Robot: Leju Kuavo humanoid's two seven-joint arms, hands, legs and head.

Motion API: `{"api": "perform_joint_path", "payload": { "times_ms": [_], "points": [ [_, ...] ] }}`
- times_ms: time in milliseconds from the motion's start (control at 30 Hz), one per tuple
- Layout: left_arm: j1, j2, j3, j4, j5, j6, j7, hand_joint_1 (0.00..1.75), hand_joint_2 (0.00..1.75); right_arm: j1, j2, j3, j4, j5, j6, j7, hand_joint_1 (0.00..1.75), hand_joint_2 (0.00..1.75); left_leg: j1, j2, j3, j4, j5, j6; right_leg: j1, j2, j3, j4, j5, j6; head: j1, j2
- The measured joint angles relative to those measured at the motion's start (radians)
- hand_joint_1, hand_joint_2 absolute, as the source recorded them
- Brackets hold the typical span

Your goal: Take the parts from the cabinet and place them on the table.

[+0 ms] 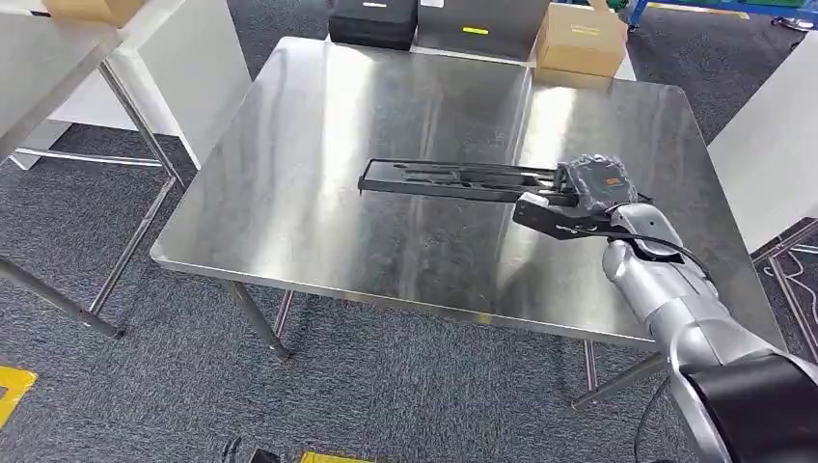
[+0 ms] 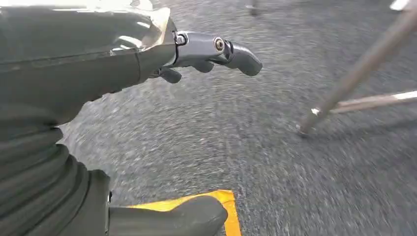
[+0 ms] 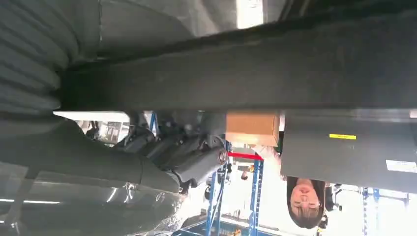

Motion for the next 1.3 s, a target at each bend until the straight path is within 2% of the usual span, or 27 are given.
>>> {"api": "perform_joint_path", "payload": {
  "times_ms": [167, 233, 467, 567, 667, 800, 867, 1000, 1167, 1300],
  "points": [
    [-0.002, -0.008, 0.081, 0.005, -0.009, -0.001, 0.023, 0.0, 0.0, -0.001, 0.005, -0.012, 0.0, 0.007, 0.0, 0.003, 0.0, 1.75, -0.001, 0.001, 0.0, 0.0, 0.0, 0.002, 0.0, -0.001, -0.001, 0.0, 0.002, 0.005, -0.001, 0.0],
    [-0.002, -0.01, 0.09, 0.008, -0.015, -0.01, 0.03, 0.0, 0.0, -0.003, 0.005, -0.017, 0.0, 0.014, 0.0, 0.01, 0.0, 1.75, 0.0, 0.002, 0.001, 0.0, 0.0, 0.002, 0.001, -0.001, -0.001, 0.0, 0.002, 0.011, 0.0, 0.0],
    [-0.002, -0.018, 0.109, 0.01, -0.024, -0.021, 0.036, 0.0, 0.0, -0.006, -0.013, -0.03, 0.0, 0.045, -0.021, 0.049, 0.0, 1.75, 0.003, 0.002, 0.001, 0.0, 0.0, 0.002, 0.004, -0.001, -0.002, 0.002, 0.002, 0.011, 0.0, 0.0],
    [-0.003, -0.022, 0.119, 0.011, -0.016, -0.05, 0.036, 0.0, 0.0, -0.011, -0.032, -0.035, 0.0, 0.068, -0.043, 0.107, 0.0, 1.75, 0.003, 0.002, 0.001, 0.0, 0.001, 0.002, 0.004, 0.0, -0.002, 0.002, 0.002, 0.011, -0.001, 0.0],
    [-0.003, -0.026, 0.128, 0.011, 0.0, -0.047, 0.036, 0.0, 0.0, -0.028, -0.062, -0.043, 0.003, 0.088, -0.069, 0.189, 0.0, 1.75, 0.003, 0.001, 0.001, 0.0, 0.001, 0.002, 0.004, -0.001, -0.002, 0.002, 0.002, 0.011, -0.001, 0.0],
    [-0.002, -0.032, 0.152, 0.014, 0.024, -0.043, 0.021, 0.0, 0.0, -0.052, -0.129, -0.056, 0.007, 0.143, -0.151, 0.324, 0.0, 1.75, 0.003, 0.0, 0.001, 0.0, 0.001, 0.002, 0.004, -0.002, -0.002, 0.002, 0.002, 0.011, 0.0, 0.0],
    [-0.002, -0.034, 0.162, 0.015, 0.031, -0.043, 0.01, 0.0, 0.0, -0.052, -0.178, -0.066, 0.007, 0.153, -0.218, 0.353, 0.0, 1.75, 0.003, -0.001, 0.001, 0.0, 0.0, 0.002, 0.004, -0.003, -0.001, 0.002, 0.002, 0.011, 0.0, 0.0],
    [0.001, -0.035, 0.183, 0.016, 0.043, -0.042, 0.004, 0.0, 0.0, -0.027, -0.32, -0.11, -0.002, 0.128, -0.345, 0.33, 0.0, 1.75, 0.002, -0.008, 0.0, 0.001, 0.0, 0.002, 0.003, -0.01, 0.001, 0.001, -0.001, 0.015, 0.0, 0.0],
    [0.004, -0.035, 0.196, 0.016, 0.044, -0.037, 0.004, 0.0, 0.0, 0.033, -0.454, -0.172, -0.036, 0.092, -0.327, 0.285, 0.0, 1.75, 0.001, -0.006, 0.0, 0.001, -0.002, 0.005, 0.003, -0.009, 0.0, 0.001, -0.001, 0.016, -0.001, 0.0],
    [0.004, -0.036, 0.205, 0.017, 0.044, -0.05, -0.002, 0.0, 0.0, 0.1, -0.53, -0.219, -0.077, 0.057, -0.307, 0.252, 0.0, 1.75, 0.001, -0.006, 0.001, 0.001, -0.002, 0.005, 0.003, -0.009, 0.0, 0.001, -0.002, 0.018, 0.0, 0.0]
  ]
}}
